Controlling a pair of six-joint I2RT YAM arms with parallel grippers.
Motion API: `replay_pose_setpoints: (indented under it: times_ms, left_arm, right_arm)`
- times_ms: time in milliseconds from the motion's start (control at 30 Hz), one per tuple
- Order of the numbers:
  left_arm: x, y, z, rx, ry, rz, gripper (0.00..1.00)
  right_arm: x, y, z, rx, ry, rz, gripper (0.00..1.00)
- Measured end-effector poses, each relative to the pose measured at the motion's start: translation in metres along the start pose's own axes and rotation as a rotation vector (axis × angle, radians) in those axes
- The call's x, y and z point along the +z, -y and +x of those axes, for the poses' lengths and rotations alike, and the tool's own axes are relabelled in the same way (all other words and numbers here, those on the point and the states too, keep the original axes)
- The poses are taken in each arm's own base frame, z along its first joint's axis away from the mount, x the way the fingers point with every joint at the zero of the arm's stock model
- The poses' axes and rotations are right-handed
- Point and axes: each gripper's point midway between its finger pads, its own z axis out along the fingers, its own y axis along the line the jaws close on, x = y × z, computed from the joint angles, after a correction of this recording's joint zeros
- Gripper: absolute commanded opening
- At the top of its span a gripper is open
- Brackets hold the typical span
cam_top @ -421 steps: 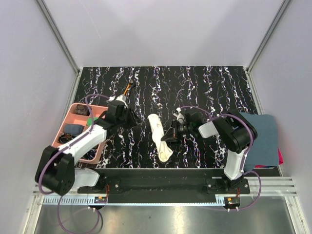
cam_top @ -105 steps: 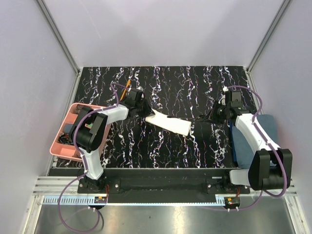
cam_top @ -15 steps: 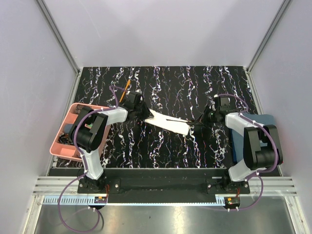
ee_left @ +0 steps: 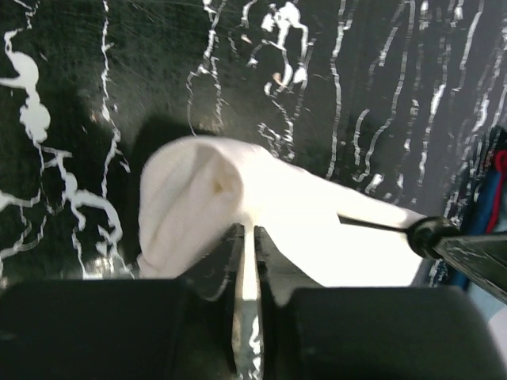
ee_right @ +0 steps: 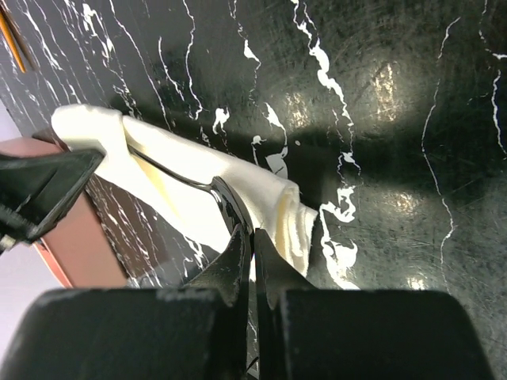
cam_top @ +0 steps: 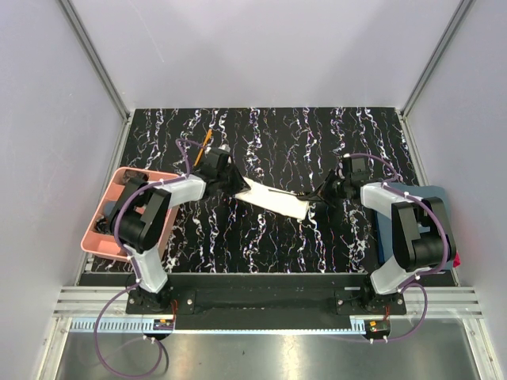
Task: Fold the napkin into a case and place the utensils inside
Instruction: Insert the spoon into the folded napkin.
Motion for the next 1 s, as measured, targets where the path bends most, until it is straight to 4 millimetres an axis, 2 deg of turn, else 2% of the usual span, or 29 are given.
replay_pose_setpoints:
  times_ms: [67, 200, 300, 633, 800, 1000]
  left_arm:
    - [-0.009, 0.003, -0.004, 0.006, 0.018, -0.005, 0.2]
    - [-0.032, 0.013, -0.022, 0.018, 0.085, -0.006, 0.13]
    - [-0.039, 0.009, -0.033, 0.021, 0.125, -0.022, 0.11]
    - [-0.022, -0.021, -0.023, 0.003, 0.084, -0.107, 0.1]
    - [-0.021, -0.022, -0.022, 0.003, 0.081, -0.11, 0.1]
    - [-0.021, -0.024, -0.023, 0.009, 0.087, -0.118, 0.12]
  right_arm:
    - [0.0, -0.001, -0.001, 0.008, 0.004, -0.003, 0.0]
    - [0.001, -0.001, -0.002, 0.02, 0.01, -0.002, 0.0]
    - [0.002, 0.0, -0.001, 0.028, 0.01, -0.002, 0.0]
    - [0.013, -0.002, 0.006, 0.065, 0.001, -0.016, 0.0]
    - [0.027, -0.001, 0.014, 0.08, -0.028, -0.018, 0.0]
    - [0.029, -0.005, 0.013, 0.076, -0.021, -0.034, 0.0]
